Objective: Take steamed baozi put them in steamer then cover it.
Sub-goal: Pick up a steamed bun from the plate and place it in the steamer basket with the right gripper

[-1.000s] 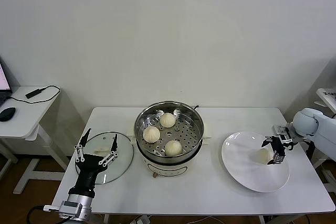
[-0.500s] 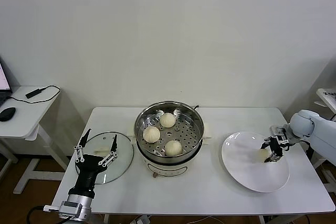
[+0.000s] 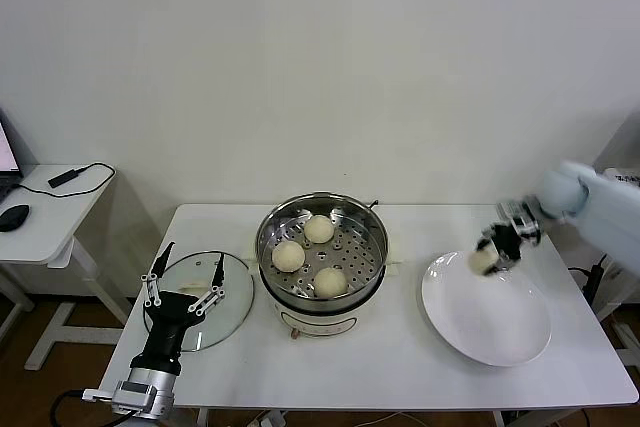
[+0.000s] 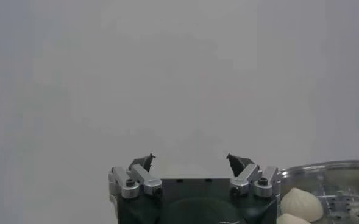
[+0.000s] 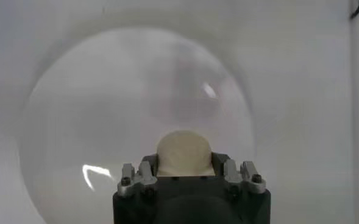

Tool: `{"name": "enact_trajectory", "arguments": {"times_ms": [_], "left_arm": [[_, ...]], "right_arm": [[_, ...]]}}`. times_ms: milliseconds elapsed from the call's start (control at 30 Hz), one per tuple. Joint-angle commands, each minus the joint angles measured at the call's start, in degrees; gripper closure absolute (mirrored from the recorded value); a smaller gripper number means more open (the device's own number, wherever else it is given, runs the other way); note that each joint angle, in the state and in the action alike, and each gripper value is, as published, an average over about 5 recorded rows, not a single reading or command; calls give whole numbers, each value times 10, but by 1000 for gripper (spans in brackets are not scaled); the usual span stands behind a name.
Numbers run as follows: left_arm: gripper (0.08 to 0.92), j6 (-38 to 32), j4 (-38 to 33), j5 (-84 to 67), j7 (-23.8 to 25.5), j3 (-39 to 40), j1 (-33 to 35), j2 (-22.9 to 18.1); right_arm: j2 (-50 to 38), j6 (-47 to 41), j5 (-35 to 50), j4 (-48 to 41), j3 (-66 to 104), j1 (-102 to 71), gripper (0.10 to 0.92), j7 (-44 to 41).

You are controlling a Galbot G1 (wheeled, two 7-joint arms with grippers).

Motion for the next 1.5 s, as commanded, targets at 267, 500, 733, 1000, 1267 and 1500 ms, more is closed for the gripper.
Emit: {"name": "enact_trajectory", "arguments": {"times_ms": [267, 500, 733, 1000, 1267, 1500], "left_arm": [[177, 5, -4, 0, -1, 0, 0, 2], [177, 4, -2, -1, -1, 1, -2, 3], [177, 4, -2, -2, -2, -1, -5, 4], [177, 3, -1, -4, -3, -6, -4, 1], [177, 4, -1, -5, -3, -6, -6, 1], [177, 3, -1, -5, -3, -8, -6, 2]], "right_arm": [[219, -82, 212, 120, -174, 289, 414, -27], [273, -102, 227, 122, -192, 283, 414, -14], [295, -118, 221, 119, -214, 236, 414, 14], [298, -124, 197, 76, -220, 191, 414, 34], [293, -125, 193, 68, -213, 169, 414, 42], [297, -125, 192, 66, -211, 160, 413, 51]]}}
